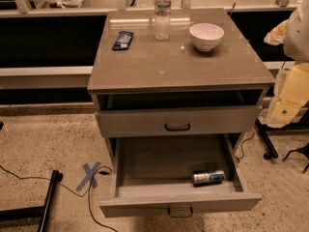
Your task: Pick redbull can from middle drawer and place on counter
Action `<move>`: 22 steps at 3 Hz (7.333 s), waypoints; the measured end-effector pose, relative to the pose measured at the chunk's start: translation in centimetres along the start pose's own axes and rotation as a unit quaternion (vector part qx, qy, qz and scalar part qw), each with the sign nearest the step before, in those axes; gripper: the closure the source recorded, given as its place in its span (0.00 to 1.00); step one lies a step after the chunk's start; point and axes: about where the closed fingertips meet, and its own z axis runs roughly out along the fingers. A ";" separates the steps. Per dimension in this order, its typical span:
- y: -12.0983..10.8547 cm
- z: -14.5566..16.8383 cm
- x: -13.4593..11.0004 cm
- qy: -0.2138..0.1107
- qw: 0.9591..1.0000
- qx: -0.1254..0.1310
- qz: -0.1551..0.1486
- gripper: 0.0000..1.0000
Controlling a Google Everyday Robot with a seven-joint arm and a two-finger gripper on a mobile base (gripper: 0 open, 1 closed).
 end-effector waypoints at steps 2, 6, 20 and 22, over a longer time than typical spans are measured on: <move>0.6 4.3 1.8 0.001 1.000 -0.013 0.024 0.00; 3.9 20.8 9.3 0.005 0.994 -0.065 0.092 0.00; 3.6 57.5 10.8 -0.226 0.969 -0.096 -0.024 0.37; 4.1 59.7 12.0 -0.236 0.963 -0.121 -0.048 0.56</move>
Offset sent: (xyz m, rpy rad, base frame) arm 0.0169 -0.0474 -0.2354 0.0957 0.1949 -0.2051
